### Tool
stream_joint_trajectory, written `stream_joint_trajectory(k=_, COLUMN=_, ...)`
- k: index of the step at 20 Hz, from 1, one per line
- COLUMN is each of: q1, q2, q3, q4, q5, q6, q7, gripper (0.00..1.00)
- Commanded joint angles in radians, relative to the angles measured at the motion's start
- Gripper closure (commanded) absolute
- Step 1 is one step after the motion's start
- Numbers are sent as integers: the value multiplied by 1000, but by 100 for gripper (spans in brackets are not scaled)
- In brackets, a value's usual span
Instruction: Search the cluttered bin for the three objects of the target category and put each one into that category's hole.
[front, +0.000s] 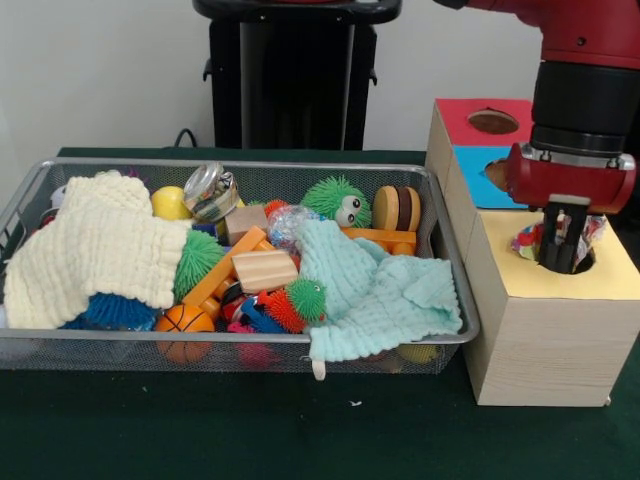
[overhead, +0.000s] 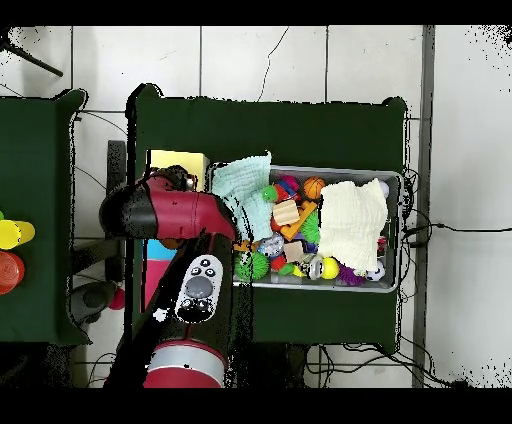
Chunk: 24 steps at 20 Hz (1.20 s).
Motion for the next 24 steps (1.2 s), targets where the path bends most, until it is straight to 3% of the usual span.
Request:
stream_joint_trajectory(k=1, q1=-15, q2=-9, q3=-10, q4=-22, q5=-49, q6=-43, q7=118, gripper=100)
stream_joint_trajectory(k=24, q1=-11, q2=-109, q3=-20, q4=-33, q5=-67, q6=105, q7=91, gripper=100)
